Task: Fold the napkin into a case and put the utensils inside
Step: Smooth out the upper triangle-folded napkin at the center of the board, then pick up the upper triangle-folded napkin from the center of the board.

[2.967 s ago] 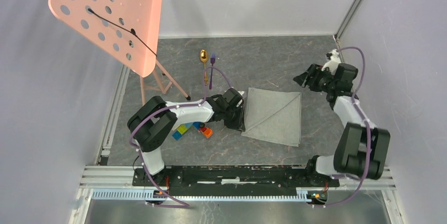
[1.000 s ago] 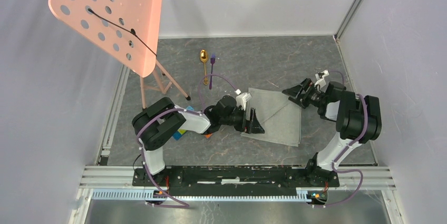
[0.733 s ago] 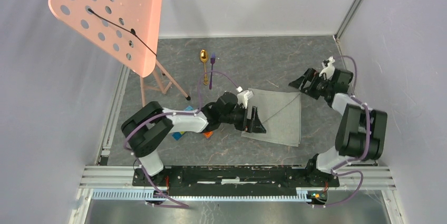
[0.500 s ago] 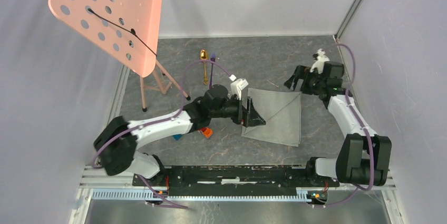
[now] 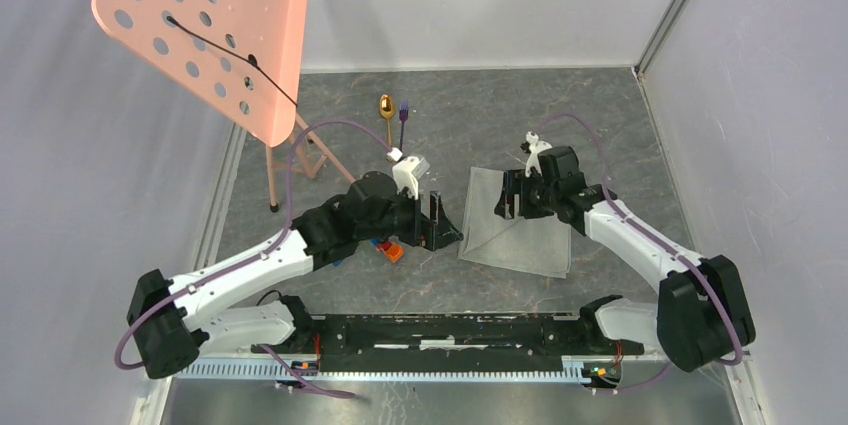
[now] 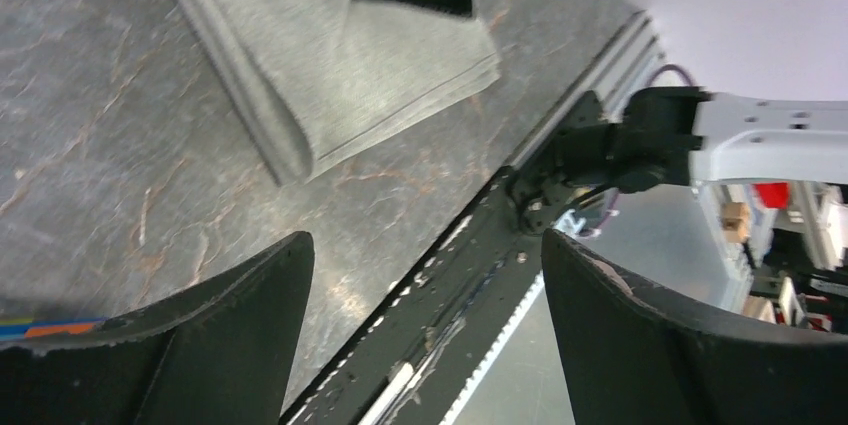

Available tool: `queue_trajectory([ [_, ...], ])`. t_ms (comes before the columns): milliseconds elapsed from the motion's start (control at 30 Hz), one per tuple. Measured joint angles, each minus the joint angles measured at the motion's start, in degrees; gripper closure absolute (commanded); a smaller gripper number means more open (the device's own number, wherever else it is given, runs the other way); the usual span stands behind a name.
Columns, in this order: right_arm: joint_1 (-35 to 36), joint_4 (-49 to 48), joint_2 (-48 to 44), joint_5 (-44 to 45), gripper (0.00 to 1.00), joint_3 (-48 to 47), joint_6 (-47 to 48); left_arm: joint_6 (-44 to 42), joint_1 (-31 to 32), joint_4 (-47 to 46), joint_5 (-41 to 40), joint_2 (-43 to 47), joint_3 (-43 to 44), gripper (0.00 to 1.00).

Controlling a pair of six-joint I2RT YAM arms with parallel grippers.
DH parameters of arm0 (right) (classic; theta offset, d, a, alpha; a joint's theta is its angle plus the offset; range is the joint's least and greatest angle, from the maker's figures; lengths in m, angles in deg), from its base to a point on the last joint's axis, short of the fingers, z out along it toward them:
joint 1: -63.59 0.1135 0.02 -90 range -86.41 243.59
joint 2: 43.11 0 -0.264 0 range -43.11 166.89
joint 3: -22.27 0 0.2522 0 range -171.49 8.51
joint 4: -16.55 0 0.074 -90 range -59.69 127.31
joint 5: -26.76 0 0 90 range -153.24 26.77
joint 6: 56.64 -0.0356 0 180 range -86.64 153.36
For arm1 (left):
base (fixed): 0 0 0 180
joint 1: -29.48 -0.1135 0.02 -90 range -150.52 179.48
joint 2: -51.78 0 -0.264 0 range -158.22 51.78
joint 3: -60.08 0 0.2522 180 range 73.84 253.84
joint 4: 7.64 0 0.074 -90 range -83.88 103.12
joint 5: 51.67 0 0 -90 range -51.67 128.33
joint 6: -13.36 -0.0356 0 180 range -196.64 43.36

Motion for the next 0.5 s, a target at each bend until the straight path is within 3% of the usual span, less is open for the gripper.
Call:
queue_trajectory([
  [200,-0.04,-10.80,7.72,-0.20,0.40,-1.92,-5.09,0.52,-0.04,0.55,-1.53,-5.86,-3.61,0.31],
  [500,1.64,-18.29,25.24,1.88,0.53,-13.31,-9.60,2.73,-0.07,-1.29,-1.75,-10.40,-7.19,0.33],
])
